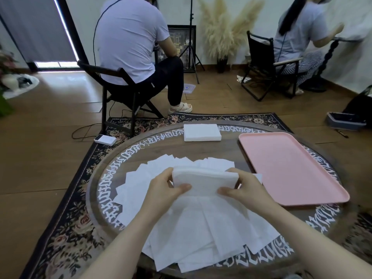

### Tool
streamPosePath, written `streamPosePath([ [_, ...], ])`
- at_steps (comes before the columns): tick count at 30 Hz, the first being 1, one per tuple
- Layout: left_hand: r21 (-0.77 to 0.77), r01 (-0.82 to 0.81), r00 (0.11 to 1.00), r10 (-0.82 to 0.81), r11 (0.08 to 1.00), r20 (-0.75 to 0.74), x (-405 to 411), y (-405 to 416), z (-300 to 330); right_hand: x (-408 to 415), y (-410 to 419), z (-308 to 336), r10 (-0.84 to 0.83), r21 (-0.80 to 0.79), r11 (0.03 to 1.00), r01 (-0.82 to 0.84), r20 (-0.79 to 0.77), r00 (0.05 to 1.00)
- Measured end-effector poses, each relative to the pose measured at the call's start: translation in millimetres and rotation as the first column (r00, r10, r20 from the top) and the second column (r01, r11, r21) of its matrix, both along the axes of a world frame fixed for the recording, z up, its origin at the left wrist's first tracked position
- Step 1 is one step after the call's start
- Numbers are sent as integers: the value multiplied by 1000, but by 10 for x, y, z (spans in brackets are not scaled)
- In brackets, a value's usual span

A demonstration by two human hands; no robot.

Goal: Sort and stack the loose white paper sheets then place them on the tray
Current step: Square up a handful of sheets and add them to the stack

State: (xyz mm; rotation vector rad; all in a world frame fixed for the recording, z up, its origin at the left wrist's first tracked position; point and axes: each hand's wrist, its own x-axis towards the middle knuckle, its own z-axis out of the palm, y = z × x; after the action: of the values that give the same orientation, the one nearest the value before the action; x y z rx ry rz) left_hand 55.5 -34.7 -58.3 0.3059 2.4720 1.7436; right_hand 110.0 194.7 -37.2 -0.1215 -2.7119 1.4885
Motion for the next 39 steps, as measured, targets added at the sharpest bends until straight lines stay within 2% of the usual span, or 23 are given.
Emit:
streamPosePath([
  [5,-9,19,1000,-19,1000,14,-12,14,22,-18,24,-3,-9,-11,1000,9,-19,1000],
  [9,-150,-3,1000,5,989,17,-40,-56,-44,-14,35,-56,-30,39,999,29,9,1000],
  [11,-171,-1,1000,5,985,23,-45,-45,-37,-47,12,-66,-55,36,998,55,1,998],
  [12,-142,-1,1000,5,990,31,-62,-22,-23,-84,8,-50,-79,7,997,79,-16,997],
  [14,-63,-15,998,18,998,58,-114,43,41,-175,36,-22,-141,-161,977,140,0,990],
  [16,-21,-43,992,45,999,117,-211,107,88,-262,88,-21,-162,-318,929,190,112,980],
  [18,-13,-59,973,61,998,222,-334,159,102,-350,145,-48,-137,-361,909,208,213,967],
  [20,25,-54,958,45,998,283,-477,222,125,-497,204,-43,-146,-341,915,217,223,964],
  [29,104,-175,980,164,979,110,-1916,731,277,-1989,477,176,-252,-256,934,249,22,967],
  [32,60,-187,979,182,981,88,-2287,908,123,-2384,574,-5,-305,-252,917,310,58,951],
  [36,-87,-155,978,165,984,130,-2525,998,-209,-2655,668,-382,-352,-232,893,385,173,920],
  [39,-79,-171,972,181,982,150,-2598,990,-323,-2732,718,-515,-374,-263,870,417,196,906],
])
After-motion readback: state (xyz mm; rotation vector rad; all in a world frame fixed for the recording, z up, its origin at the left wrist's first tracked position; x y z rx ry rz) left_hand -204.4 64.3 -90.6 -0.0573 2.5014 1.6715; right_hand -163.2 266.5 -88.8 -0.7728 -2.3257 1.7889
